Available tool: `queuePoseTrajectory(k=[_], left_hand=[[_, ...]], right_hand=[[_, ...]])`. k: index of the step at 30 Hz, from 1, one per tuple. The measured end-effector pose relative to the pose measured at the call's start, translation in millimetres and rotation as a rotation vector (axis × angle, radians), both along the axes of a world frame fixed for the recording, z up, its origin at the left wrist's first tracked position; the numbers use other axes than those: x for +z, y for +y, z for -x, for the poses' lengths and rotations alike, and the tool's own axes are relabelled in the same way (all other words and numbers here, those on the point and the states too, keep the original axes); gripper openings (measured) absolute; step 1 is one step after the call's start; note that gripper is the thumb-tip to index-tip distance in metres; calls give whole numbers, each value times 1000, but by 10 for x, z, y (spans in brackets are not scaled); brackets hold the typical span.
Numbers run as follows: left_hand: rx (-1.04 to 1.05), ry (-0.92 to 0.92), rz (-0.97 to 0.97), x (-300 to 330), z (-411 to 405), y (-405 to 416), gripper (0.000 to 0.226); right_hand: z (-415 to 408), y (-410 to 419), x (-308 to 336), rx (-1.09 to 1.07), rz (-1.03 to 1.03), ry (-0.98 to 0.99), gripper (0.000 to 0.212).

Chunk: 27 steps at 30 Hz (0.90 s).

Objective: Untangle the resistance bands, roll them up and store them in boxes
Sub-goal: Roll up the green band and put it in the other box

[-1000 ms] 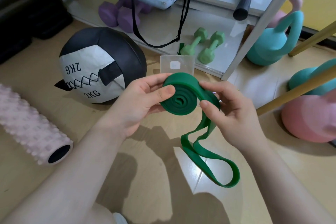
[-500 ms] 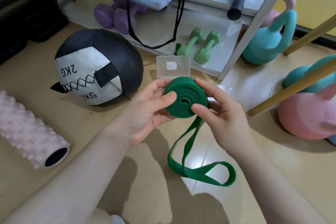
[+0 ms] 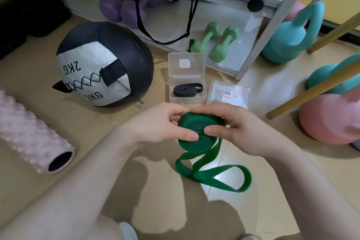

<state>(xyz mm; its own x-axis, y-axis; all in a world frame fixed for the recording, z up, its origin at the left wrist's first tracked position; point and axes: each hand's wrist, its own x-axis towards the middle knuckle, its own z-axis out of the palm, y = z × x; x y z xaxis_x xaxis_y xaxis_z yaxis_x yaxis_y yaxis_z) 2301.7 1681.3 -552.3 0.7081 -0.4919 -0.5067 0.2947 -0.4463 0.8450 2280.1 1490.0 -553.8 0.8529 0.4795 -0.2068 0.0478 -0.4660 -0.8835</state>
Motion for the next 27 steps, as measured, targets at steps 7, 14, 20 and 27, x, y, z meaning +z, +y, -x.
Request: queuePoseTrajectory(k=[7, 14, 20, 27], left_hand=[[178, -24, 110, 13, 28, -56, 26], [380, -115, 199, 5, -14, -76, 26], [507, -132, 305, 20, -24, -70, 24], [630, 19, 471, 30, 9, -148, 18]], right_hand=[[25, -34, -17, -228, -225, 149, 46], [34, 10, -37, -388, -305, 78, 37], [81, 82, -85, -373, -309, 8, 46], [108, 199, -53, -579, -412, -58, 23]])
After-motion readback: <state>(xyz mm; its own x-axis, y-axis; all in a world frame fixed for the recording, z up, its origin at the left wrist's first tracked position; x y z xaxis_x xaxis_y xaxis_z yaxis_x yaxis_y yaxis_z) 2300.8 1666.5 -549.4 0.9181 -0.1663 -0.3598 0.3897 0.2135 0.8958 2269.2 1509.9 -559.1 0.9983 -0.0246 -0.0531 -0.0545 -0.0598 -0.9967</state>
